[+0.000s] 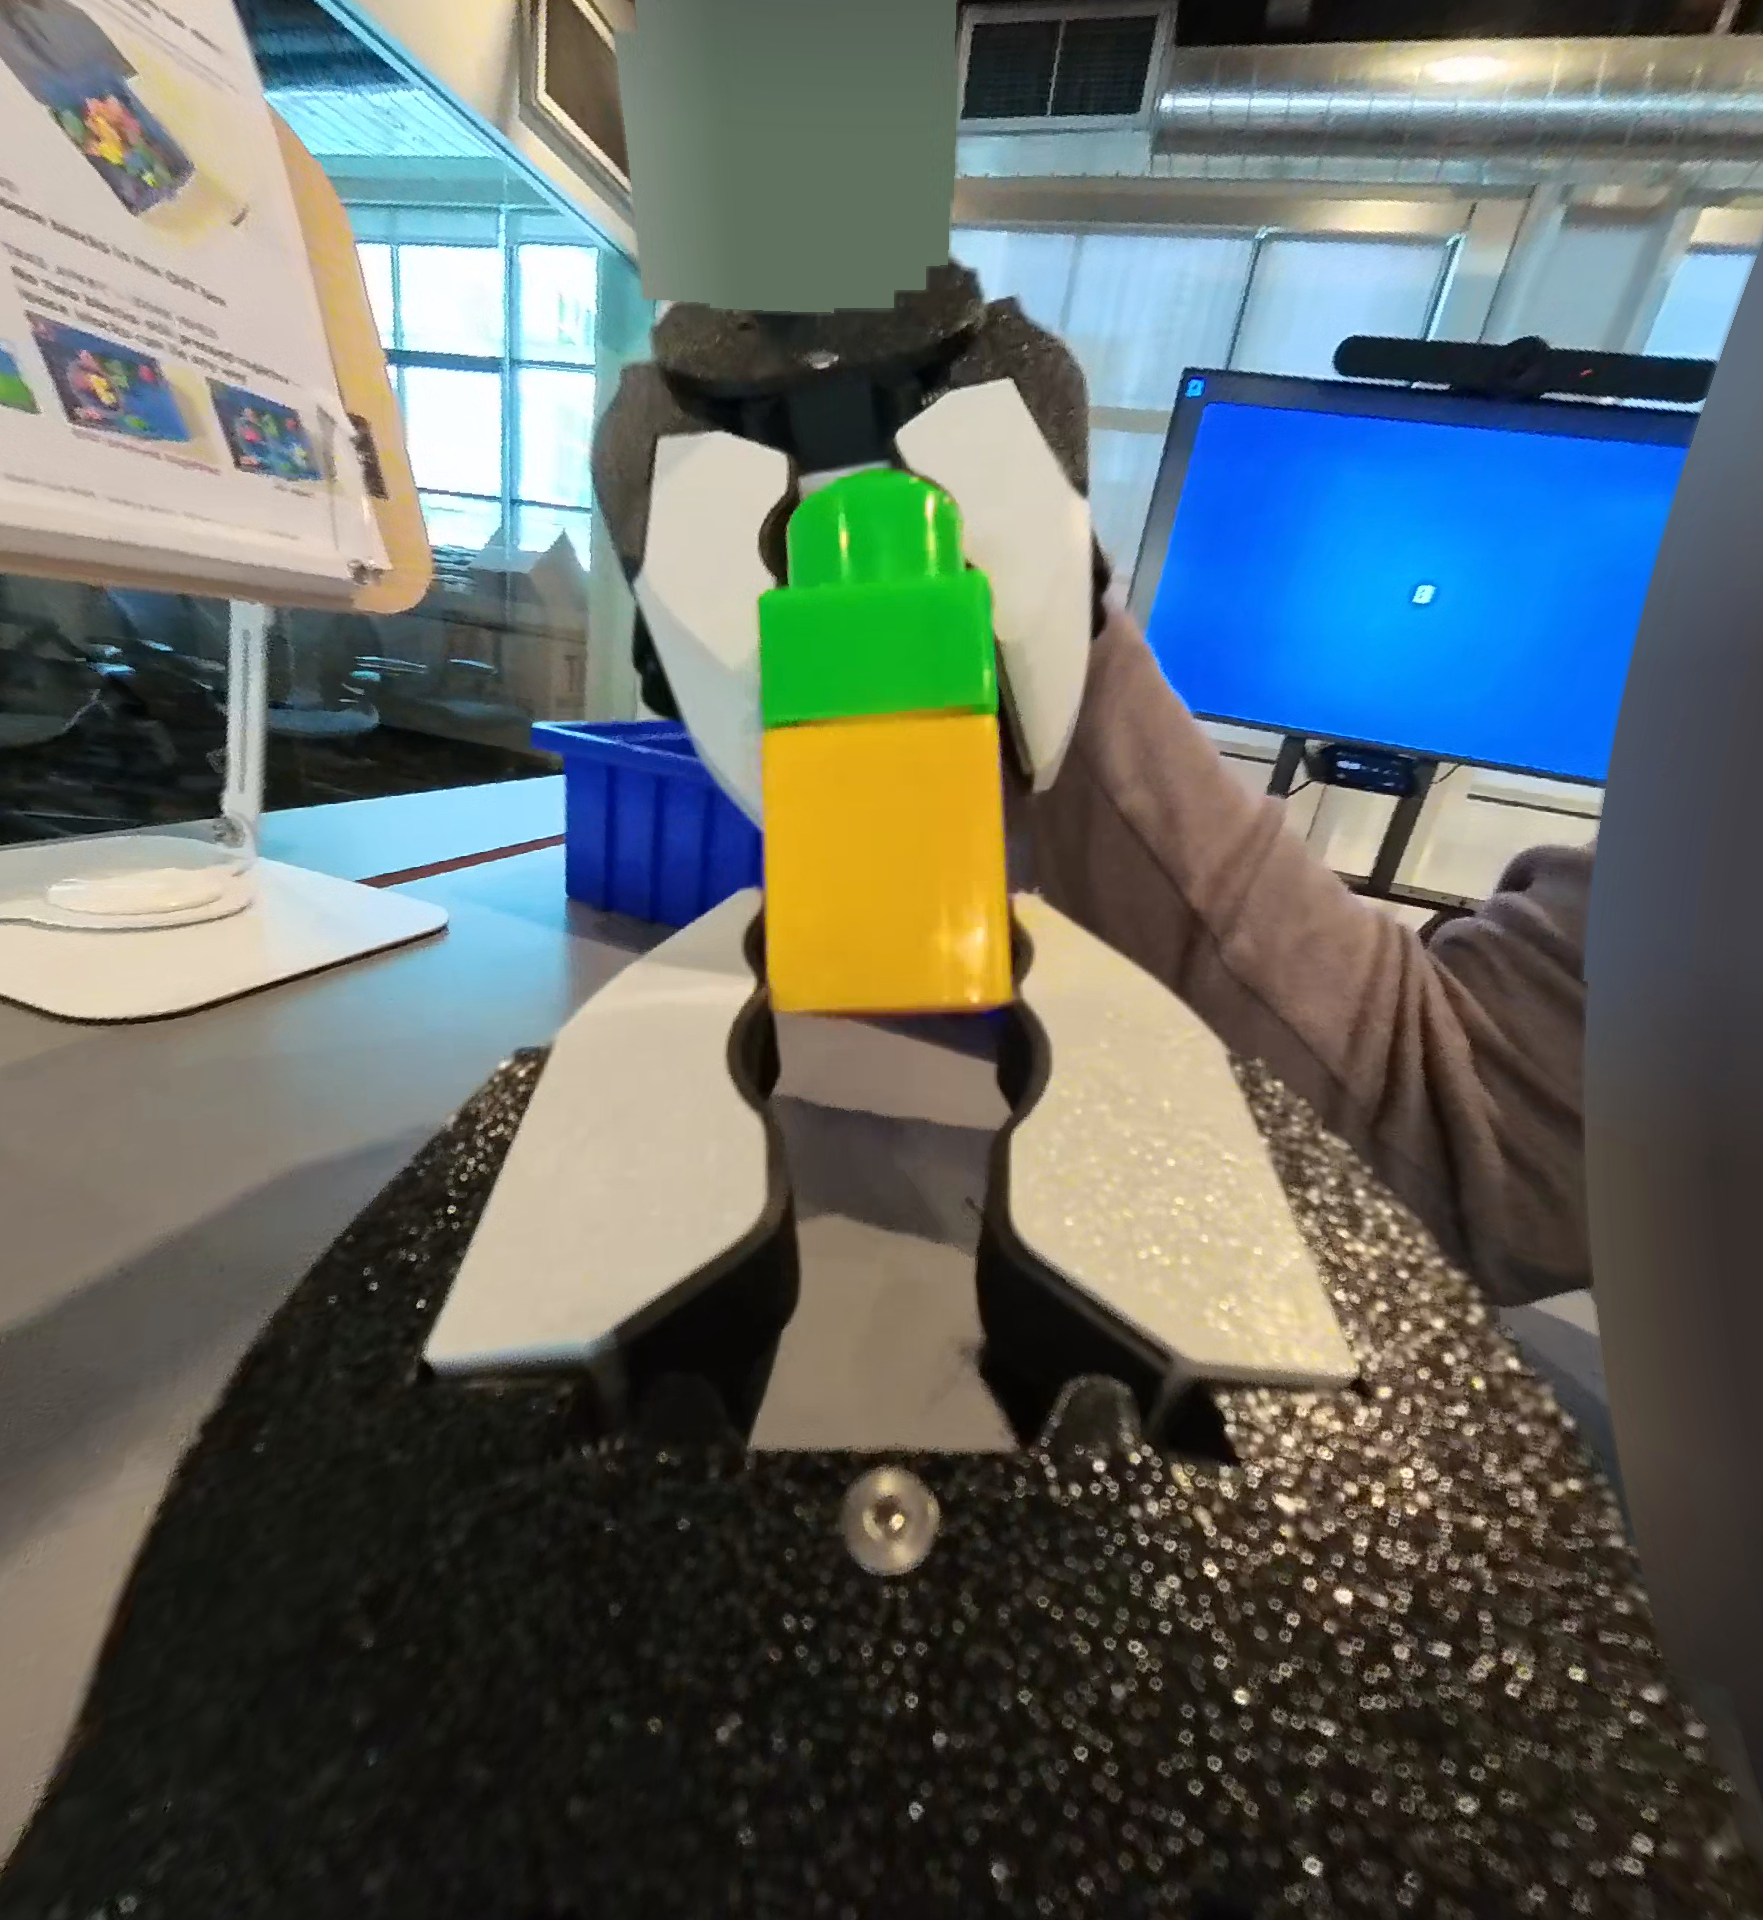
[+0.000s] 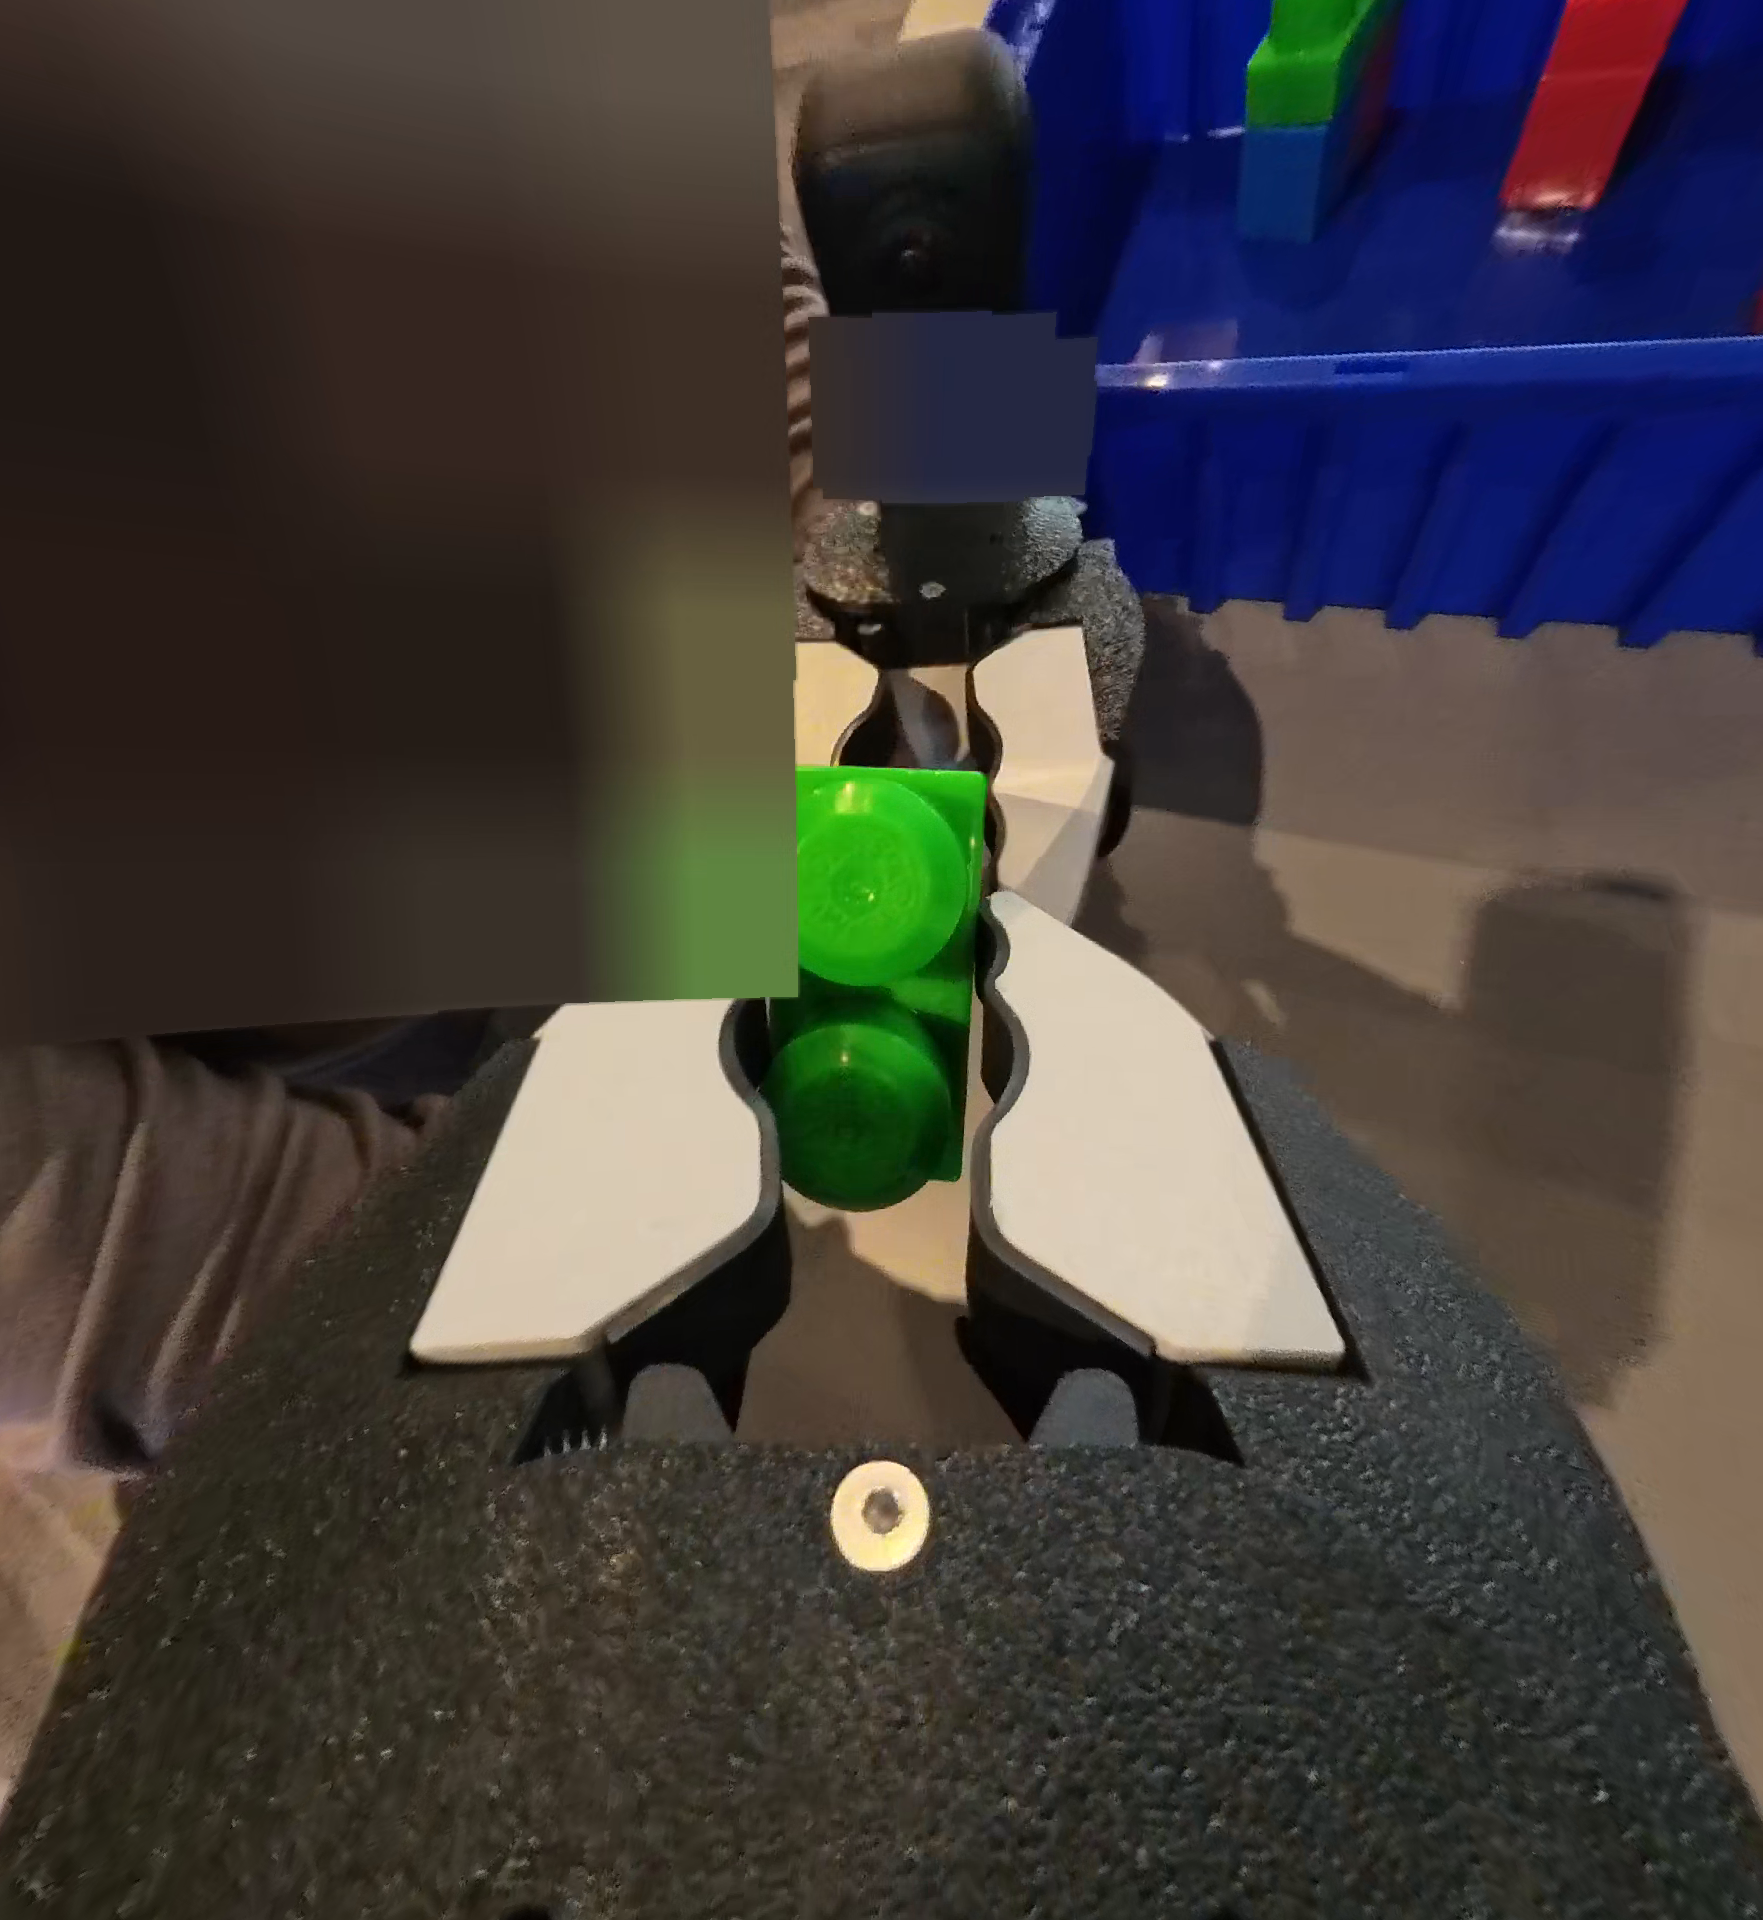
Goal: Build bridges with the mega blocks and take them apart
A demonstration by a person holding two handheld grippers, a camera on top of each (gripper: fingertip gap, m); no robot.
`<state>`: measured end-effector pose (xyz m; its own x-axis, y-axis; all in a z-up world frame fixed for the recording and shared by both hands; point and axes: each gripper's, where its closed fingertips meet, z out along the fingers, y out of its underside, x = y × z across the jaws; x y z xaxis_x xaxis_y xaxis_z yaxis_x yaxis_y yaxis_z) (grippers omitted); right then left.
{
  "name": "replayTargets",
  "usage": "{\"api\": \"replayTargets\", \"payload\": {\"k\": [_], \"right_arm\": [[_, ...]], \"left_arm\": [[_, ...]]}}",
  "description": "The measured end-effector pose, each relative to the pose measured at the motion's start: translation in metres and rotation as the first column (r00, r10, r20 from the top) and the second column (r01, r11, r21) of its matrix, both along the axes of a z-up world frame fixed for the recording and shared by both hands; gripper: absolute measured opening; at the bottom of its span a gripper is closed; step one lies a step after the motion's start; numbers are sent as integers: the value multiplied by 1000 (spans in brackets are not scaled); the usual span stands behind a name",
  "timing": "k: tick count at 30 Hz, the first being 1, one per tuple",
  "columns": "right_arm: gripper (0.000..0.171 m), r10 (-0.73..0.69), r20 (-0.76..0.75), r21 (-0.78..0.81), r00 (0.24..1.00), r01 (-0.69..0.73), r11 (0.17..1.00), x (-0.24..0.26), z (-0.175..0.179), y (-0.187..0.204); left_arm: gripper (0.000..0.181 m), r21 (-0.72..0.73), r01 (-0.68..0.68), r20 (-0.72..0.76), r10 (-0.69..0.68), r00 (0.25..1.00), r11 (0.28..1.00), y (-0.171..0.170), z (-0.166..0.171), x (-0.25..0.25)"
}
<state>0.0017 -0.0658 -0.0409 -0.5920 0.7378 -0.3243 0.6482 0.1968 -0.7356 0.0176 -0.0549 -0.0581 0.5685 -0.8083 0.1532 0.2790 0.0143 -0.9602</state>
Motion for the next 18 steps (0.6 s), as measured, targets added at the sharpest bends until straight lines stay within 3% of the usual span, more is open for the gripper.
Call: {"api": "replayTargets", "payload": {"k": [3,10,13,18], "right_arm": [[36,32,-3,-113,999,-33,993,2,4,-2],[37,86,-50,-259,995,-96,961,-2,4,4],[36,69,-114,-225,991,-93,970,-10,5,10],[36,-40,-101,-36,994,37,999,-20,0,21]], "left_arm": [[38,8,64,46,-64,997,998,-6,7,2],[37,-39,78,104,-73,992,996,-2,6,-5],[36,-37,34,108,-30,994,999,3,7,-10],[36,-32,-79,67,81,994,996,14,3,-22]]}}
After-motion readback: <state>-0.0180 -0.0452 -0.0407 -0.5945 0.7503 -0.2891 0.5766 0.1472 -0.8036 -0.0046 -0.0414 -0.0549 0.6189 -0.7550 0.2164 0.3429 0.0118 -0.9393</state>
